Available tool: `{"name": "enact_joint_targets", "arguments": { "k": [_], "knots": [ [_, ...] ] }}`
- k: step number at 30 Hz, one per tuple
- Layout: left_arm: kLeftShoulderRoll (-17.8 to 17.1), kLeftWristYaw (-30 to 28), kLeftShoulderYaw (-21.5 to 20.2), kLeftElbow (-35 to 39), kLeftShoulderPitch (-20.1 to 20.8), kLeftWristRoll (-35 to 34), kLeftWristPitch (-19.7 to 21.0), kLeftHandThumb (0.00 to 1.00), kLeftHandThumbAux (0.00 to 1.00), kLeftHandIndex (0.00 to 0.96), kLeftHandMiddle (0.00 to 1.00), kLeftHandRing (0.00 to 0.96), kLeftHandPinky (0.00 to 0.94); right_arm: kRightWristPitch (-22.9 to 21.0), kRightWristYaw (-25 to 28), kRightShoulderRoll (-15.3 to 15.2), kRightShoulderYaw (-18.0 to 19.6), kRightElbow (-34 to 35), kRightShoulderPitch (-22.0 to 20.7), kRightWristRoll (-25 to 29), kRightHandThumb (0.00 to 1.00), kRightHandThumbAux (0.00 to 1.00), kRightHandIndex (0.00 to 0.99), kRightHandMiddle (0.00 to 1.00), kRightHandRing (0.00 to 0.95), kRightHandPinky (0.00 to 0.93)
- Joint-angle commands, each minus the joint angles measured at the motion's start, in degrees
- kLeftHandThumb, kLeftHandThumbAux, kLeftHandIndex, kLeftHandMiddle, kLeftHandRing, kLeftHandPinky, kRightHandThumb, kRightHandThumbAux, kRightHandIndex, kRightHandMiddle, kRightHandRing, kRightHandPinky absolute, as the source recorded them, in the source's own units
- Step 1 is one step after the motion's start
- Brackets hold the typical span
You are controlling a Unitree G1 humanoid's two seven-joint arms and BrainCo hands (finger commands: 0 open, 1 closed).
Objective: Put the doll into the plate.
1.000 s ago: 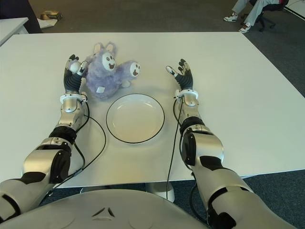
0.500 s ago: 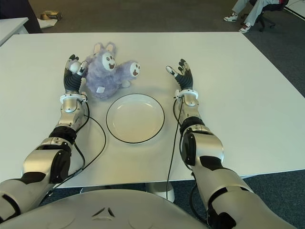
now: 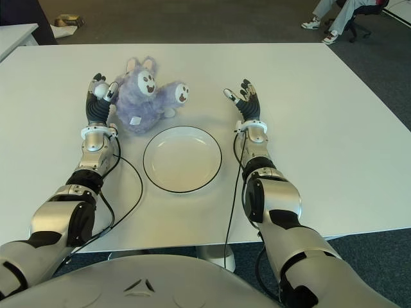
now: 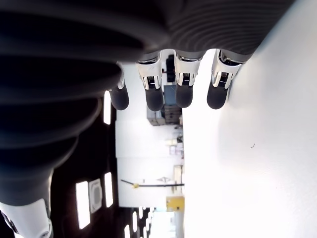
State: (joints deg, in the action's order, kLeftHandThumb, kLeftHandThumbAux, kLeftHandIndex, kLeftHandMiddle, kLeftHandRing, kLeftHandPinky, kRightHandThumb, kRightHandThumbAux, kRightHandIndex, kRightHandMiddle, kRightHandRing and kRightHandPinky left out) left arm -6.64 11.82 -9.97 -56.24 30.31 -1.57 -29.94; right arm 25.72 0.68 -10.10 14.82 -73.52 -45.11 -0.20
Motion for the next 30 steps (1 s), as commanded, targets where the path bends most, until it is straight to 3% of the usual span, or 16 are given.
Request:
{"name": "enact_joint_targets", "arguments": {
  "k": [1,30],
  "knots": [
    [2.8,0.5,1.1,-3.5,-7.2,1.2,0.6,0.0,0.487,0.0,0.09,0.079,0.046,-2.6,0.2,1.4,0.3,-2.8,5.0,0.4,0.057,0.678,0.023,0.033,0.03,0.045],
    [3.2,0.8,1.2,-2.0,-7.7,1.3,0.9,0.0,0.479,0.0,0.104,0.092,0.064,-2.7,0.2,1.2,0.3,-2.8,5.1,0.3,0.057,0.664,0.021,0.031,0.026,0.037]
  ]
}}
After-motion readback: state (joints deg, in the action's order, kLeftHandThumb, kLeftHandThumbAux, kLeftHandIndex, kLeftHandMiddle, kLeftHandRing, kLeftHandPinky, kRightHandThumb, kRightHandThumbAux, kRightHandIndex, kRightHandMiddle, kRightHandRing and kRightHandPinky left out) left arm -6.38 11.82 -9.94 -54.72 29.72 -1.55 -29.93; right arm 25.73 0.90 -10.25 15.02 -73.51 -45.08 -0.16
